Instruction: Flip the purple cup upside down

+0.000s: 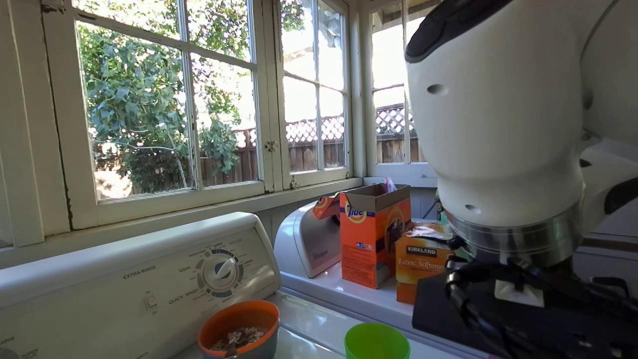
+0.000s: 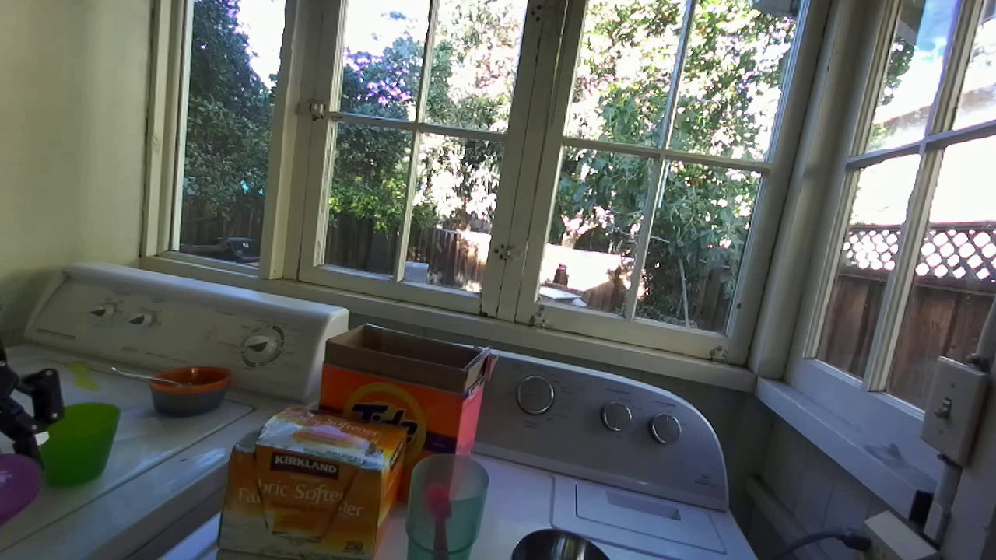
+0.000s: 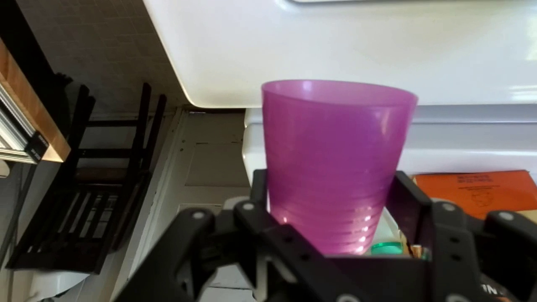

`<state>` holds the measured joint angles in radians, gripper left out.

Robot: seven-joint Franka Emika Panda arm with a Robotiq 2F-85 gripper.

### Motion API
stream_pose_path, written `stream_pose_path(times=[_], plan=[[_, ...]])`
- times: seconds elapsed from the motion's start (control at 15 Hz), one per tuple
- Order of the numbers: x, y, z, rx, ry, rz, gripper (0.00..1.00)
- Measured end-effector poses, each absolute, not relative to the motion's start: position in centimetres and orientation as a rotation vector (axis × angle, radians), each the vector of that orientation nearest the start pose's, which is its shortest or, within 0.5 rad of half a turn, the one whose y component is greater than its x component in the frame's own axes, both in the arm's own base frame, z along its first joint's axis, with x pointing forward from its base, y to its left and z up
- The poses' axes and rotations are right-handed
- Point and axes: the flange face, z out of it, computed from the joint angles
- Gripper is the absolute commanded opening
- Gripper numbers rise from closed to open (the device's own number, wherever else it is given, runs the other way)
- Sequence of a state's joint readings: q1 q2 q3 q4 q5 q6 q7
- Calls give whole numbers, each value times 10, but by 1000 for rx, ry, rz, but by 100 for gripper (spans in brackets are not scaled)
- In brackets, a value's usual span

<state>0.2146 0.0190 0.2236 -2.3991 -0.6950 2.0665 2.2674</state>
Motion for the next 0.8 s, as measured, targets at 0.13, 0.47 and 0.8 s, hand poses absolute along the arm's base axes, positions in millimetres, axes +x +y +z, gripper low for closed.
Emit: stream_pose_path(times=[0.13,0.47,0.8], plan=[[428,169,287,-2693,2248,-841,46],[426,177,278,-2676,2377,-921,46],[432,182,271,-2627,2545,-1014,46]])
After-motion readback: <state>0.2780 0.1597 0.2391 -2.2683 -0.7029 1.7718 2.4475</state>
